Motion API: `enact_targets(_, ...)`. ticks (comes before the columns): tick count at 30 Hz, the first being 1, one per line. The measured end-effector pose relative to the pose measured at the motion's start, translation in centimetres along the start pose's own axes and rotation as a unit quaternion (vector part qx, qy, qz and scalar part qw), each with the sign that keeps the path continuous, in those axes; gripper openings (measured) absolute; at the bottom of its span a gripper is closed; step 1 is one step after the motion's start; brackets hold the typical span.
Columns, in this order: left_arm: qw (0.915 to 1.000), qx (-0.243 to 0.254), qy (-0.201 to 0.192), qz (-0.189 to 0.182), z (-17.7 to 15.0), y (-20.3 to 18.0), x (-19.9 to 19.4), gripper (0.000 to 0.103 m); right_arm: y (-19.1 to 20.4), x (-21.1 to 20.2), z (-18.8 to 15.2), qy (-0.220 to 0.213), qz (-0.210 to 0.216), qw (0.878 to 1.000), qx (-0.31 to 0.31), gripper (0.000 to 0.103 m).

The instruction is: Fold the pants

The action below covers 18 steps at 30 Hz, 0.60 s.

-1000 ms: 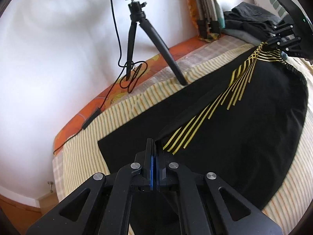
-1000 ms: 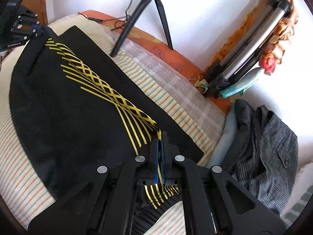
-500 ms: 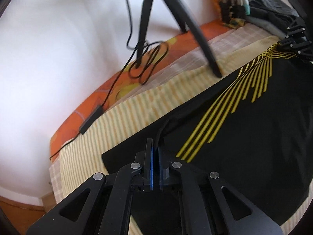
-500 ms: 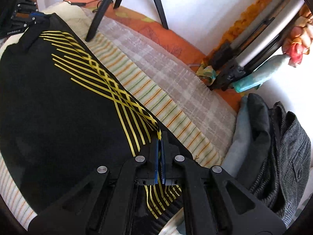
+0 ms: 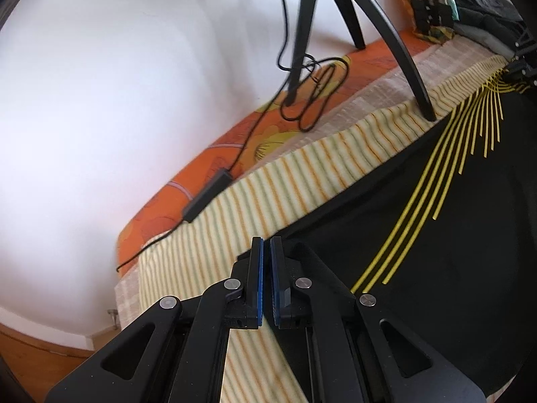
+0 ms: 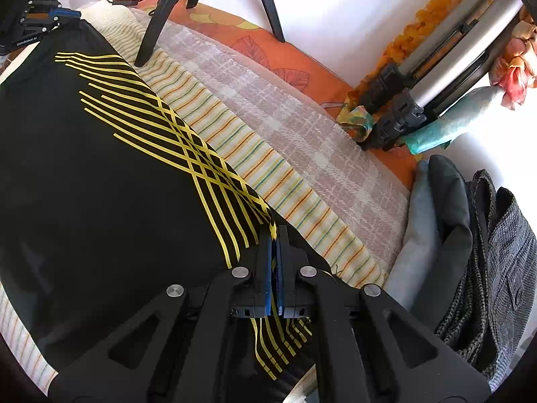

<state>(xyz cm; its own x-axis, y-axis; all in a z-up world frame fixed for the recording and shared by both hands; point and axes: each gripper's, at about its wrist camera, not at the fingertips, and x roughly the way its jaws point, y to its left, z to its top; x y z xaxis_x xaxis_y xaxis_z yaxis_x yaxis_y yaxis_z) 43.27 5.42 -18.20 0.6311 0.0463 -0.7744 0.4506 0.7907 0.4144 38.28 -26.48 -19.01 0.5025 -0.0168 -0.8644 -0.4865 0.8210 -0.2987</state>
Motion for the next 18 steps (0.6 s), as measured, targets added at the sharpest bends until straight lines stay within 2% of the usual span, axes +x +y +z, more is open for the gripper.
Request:
enact_targets(14,0.9991,0.012,-0.024,0.033,-0.5,2.1,-1.1,0.005,-0.1,-0.2,-0.1,0.002,-0.001,1.000,0.014,0.002)
enact_targets(18,0.9988,-0.021,-0.030,0.031,-0.6,4.4,-1.4,0.005,0.0,-0.1,-0.1,0.005,0.000,1.000,0.014,0.002)
